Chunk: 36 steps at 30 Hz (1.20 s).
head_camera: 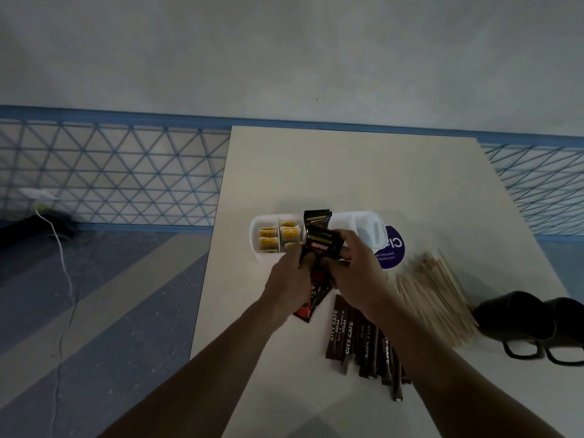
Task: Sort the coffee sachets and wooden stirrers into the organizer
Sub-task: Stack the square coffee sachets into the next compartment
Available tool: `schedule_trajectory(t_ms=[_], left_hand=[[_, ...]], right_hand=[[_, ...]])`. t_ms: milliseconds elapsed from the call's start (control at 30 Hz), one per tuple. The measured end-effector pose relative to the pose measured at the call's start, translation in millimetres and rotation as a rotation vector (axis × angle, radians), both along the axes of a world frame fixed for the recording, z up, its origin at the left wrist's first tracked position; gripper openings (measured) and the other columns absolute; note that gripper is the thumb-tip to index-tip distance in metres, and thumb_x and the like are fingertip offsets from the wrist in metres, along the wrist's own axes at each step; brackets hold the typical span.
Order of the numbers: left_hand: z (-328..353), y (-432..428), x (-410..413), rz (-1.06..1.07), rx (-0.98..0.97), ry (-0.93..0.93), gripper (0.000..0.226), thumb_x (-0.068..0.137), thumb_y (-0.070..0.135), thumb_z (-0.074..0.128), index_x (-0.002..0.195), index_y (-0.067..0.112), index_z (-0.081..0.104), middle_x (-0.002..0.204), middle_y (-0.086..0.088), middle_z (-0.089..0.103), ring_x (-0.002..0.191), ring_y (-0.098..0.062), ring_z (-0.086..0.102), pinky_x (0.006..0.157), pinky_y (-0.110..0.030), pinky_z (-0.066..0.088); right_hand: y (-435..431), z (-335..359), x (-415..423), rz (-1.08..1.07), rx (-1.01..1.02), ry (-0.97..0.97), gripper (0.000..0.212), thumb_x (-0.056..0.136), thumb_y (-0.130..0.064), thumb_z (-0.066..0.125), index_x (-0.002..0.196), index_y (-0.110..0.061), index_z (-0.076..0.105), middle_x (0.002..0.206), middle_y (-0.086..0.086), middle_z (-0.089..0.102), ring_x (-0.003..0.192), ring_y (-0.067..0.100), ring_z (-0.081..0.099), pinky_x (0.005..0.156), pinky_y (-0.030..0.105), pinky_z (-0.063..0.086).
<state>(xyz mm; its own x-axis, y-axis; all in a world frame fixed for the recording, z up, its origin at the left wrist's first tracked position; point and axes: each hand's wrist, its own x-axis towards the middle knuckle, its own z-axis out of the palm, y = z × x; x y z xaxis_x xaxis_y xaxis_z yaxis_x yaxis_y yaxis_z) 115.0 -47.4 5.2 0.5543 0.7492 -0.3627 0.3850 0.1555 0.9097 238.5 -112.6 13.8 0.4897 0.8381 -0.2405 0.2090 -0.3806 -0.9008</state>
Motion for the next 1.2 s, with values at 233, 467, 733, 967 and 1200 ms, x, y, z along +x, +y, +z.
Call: schedule_trajectory(t_ms=[233,467,733,967,1200], left_hand=[[6,36,6,-0.122,0.24,0.149,0.024,0.093,0.021,0.062,0.117,0.017,0.058,0.103,0.006,0.063,0.092,-0.012,0.063,0.071,-0.021,0.05],[-2,71,14,-0.202,0.566,0.404,0.088,0.075,0.033,0.081,0.146,0.012,0.034,0.146,-0.013,0.04,0.134,-0.031,0.036,0.108,-0.046,0.037],[-21,85,23,-0.406,0.63,0.67,0.109,0.07,0.05,0.079,0.152,0.014,0.017,0.16,-0.01,0.016,0.147,-0.042,0.002,0.119,-0.056,0.006],[-31,92,21,-0.387,0.688,0.613,0.104,0.066,0.054,0.08,0.147,0.013,0.029,0.151,-0.006,0.032,0.144,-0.033,0.02,0.117,-0.058,0.014],[-28,94,21,-0.394,0.68,0.588,0.105,0.064,0.055,0.081,0.147,0.015,0.031,0.148,-0.003,0.033,0.142,-0.031,0.021,0.118,-0.053,0.009]], right_hand=[[27,11,29,0.037,-0.042,-0.273,0.029,0.093,-0.008,0.065,0.118,-0.02,0.058,0.092,-0.01,0.065,0.082,0.003,0.065,0.055,0.009,0.047],[56,4,50,0.091,-0.107,-0.519,0.033,0.094,-0.008,0.062,0.123,-0.02,0.057,0.103,0.002,0.07,0.089,0.019,0.064,0.061,0.024,0.048],[74,-14,49,0.215,-0.125,-0.606,0.035,0.09,-0.003,0.059,0.12,-0.021,0.054,0.095,0.007,0.072,0.082,0.028,0.067,0.066,0.042,0.06],[77,-31,50,0.282,-0.165,-0.683,0.042,0.083,0.0,0.06,0.118,-0.021,0.051,0.089,0.007,0.071,0.078,0.031,0.067,0.064,0.044,0.059],[73,-44,48,0.384,-0.17,-0.768,0.041,0.082,0.001,0.065,0.12,-0.011,0.053,0.095,0.009,0.071,0.082,0.029,0.068,0.06,0.03,0.047]])
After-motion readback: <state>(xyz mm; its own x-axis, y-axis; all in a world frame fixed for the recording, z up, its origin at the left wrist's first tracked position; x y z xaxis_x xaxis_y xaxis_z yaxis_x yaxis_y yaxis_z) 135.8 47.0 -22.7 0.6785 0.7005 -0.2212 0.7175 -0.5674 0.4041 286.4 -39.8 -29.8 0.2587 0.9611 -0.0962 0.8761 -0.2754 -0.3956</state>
